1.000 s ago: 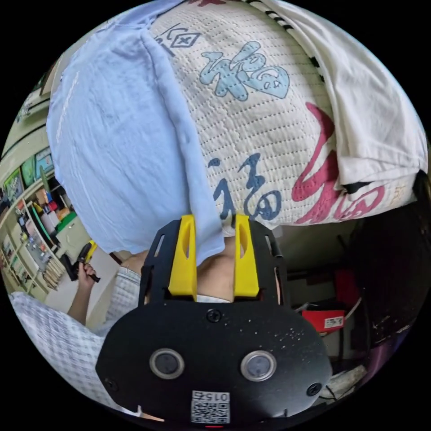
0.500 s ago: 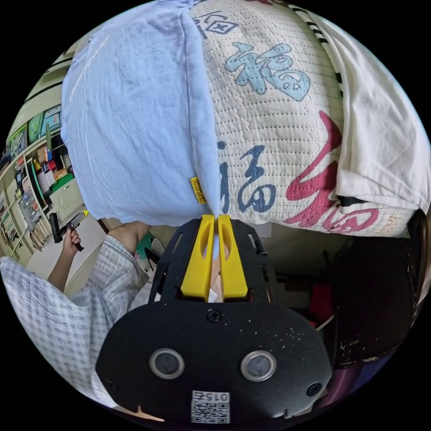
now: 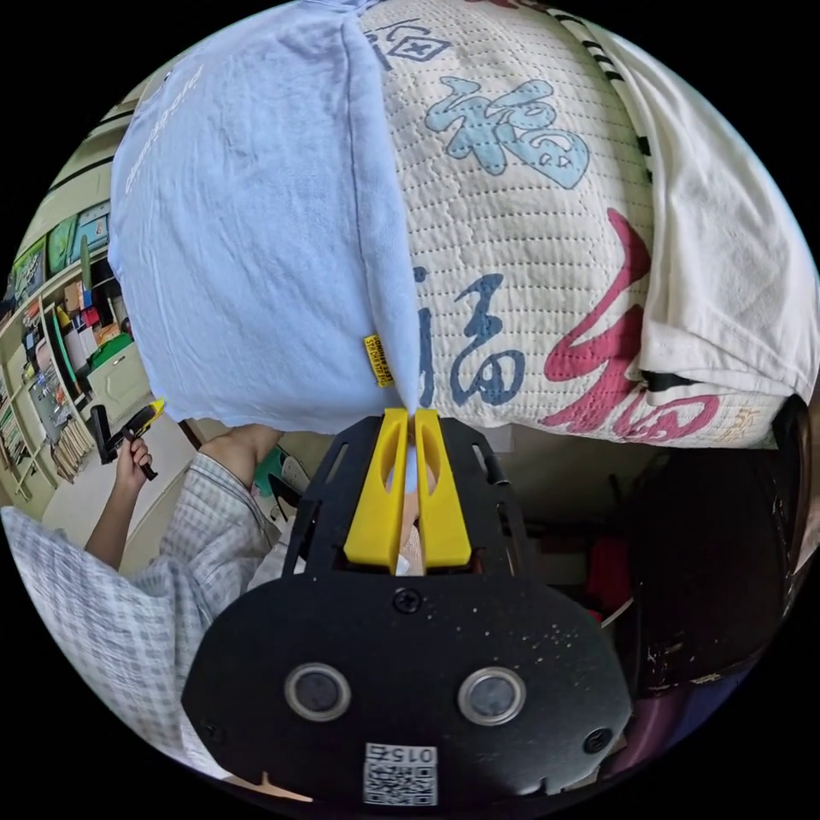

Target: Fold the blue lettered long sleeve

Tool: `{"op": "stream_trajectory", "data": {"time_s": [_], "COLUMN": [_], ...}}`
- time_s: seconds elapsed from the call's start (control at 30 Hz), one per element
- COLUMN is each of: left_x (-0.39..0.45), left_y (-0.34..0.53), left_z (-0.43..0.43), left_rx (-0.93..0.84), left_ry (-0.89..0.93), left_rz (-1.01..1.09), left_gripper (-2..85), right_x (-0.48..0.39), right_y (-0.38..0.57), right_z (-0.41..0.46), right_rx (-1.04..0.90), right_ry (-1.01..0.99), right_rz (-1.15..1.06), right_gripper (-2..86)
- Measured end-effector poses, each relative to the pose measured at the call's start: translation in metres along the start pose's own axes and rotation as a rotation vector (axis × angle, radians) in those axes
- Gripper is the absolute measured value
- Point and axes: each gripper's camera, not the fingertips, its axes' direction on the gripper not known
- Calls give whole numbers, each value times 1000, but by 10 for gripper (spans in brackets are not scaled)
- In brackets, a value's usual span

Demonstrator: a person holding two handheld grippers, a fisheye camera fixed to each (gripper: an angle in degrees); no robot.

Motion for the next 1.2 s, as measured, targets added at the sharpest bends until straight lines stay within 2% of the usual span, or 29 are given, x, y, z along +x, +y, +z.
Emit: {"op": "stream_trajectory", "data": {"time_s": [0.1, 0.23, 0.43, 0.5, 0.57, 0.63, 0.73, 0.8, 0.87, 0.97, 1.07, 1.2], "left_x": [8, 15, 36, 44, 47, 52, 73, 109, 150, 237, 337, 453], "left_y": [1, 12, 2, 1, 1, 4, 6, -3, -19, -57, -95, -122], "left_z": [8, 1, 34, 37, 37, 29, 9, -4, -5, 17, 70, 163], "left_rx": [-6, 44, 5, -13, -57, -76, -88, -66, -24, 61, 93, 65], "left_ry": [-15, -68, -167, -165, -158, -197, -330, -430, -462, -402, -283, -161], "left_rz": [5, -25, -66, -73, -89, -112, -124, -80, -5, 157, 356, 573], "left_gripper": [9, -3, -2, 0, 1, 0, -2, -2, -1, 4, 17, 53], "right_x": [0, 9, 26, 37, 64, 92, 149, 188, 243, 315, 374, 429], "right_y": [-2, -1, -15, -9, 12, 34, 75, 98, 117, 106, 60, -4], "right_z": [16, 37, 104, 116, 127, 131, 114, 83, 34, -22, -62, -78], "right_rx": [-10, -24, -40, -17, 22, 44, 181, 346, 597, 818, 917, 927], "right_ry": [33, 68, 99, 64, -51, -107, -172, -248, -340, -430, -519, -649], "right_rz": [-25, -54, 26, 81, 144, 195, 305, 356, 391, 412, 380, 430], "right_gripper": [1, 2, 19, 33, 52, 53, 45, 44, 51, 71, 93, 115]}}
